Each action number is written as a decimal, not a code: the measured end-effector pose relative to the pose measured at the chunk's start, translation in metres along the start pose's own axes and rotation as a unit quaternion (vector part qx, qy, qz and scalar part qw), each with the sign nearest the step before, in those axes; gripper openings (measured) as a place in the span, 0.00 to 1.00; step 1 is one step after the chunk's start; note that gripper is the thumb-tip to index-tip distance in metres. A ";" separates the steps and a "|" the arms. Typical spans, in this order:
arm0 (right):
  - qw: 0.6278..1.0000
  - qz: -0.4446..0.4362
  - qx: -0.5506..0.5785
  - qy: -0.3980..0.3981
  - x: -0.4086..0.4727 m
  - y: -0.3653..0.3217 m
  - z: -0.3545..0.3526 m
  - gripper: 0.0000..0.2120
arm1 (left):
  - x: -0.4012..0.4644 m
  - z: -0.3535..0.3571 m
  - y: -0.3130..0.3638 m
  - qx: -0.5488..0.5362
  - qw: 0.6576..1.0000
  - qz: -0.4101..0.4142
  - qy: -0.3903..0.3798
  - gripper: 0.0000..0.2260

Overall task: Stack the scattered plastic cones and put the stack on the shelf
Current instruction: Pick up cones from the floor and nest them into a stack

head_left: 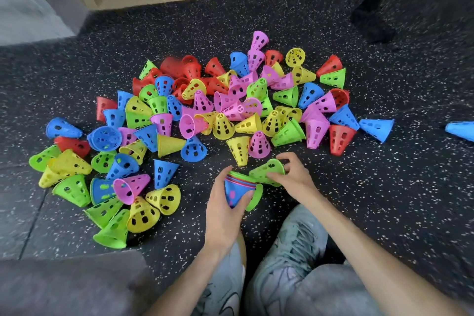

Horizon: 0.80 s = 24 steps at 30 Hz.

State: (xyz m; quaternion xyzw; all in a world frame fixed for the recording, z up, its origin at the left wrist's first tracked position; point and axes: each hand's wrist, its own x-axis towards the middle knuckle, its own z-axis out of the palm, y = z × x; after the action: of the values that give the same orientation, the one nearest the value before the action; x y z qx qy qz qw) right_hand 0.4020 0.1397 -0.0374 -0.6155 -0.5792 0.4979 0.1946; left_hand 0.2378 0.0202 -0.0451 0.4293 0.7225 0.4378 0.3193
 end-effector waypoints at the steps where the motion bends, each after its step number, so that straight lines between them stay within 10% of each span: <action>1: 1.000 -0.007 0.006 0.021 -0.001 0.000 -0.001 0.25 | 0.000 -0.001 -0.001 -0.002 1.000 -0.003 0.001 0.30; 7: 0.987 -0.107 0.082 0.084 -0.005 -0.016 -0.010 0.16 | -0.002 -0.002 0.001 0.012 1.000 0.008 -0.014 0.30; 24: 0.975 -0.169 0.016 -0.145 -0.024 -0.048 0.008 0.08 | -0.002 -0.002 0.003 0.031 0.999 0.011 -0.020 0.37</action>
State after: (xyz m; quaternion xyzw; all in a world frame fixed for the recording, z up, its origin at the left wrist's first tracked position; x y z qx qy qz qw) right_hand 0.3746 0.1274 0.0075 -0.4272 -0.6888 0.5507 0.1995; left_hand 0.2384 0.0183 -0.0417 0.4553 0.7244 0.4102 0.3157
